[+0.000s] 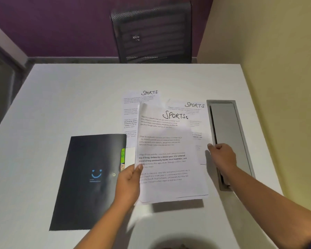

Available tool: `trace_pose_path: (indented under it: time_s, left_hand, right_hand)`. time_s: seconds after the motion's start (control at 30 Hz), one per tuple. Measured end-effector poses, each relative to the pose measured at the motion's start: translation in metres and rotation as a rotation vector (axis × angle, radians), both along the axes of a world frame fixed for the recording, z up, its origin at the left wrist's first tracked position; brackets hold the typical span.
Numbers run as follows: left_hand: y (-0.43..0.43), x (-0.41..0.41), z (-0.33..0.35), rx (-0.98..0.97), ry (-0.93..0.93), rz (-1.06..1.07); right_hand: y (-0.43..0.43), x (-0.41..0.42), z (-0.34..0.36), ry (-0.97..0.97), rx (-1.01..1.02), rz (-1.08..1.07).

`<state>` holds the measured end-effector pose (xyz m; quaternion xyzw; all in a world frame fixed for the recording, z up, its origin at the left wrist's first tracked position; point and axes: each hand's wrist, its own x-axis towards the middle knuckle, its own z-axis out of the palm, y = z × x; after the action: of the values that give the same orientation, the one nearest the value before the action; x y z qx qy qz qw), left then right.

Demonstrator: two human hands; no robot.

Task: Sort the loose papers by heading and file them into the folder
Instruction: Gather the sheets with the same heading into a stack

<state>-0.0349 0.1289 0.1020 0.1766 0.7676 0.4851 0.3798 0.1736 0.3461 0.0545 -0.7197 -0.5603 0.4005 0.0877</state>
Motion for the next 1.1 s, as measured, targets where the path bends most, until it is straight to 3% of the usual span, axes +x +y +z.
trace_pose_path:
  time_s: [0.23, 0.4, 0.5, 0.7, 0.83, 1.1]
  left_hand:
    - [0.006, -0.025, -0.019, -0.052, -0.056, 0.062]
    - [0.018, -0.034, -0.022, -0.052, -0.114, 0.093]
    - [0.017, -0.041, -0.026, -0.035, -0.135, 0.135]
    - [0.011, -0.047, -0.033, -0.036, -0.144, 0.189]
    - [0.012, -0.036, -0.033, -0.033, -0.146, 0.189]
    - [0.022, -0.003, -0.019, 0.066, -0.311, 0.177]
  right_hand:
    - [0.015, -0.037, -0.020, -0.320, -0.040, 0.101]
    - [0.025, -0.032, -0.027, -0.198, -0.096, 0.058]
    - [0.023, -0.018, -0.016, -0.113, 0.059, -0.020]
    - [0.016, 0.024, 0.029, 0.262, 0.305, -0.276]
    - [-0.011, 0.033, 0.058, 0.486, 0.183, -0.294]
    - [-0.074, -0.005, 0.059, 0.566, -0.030, -0.094]
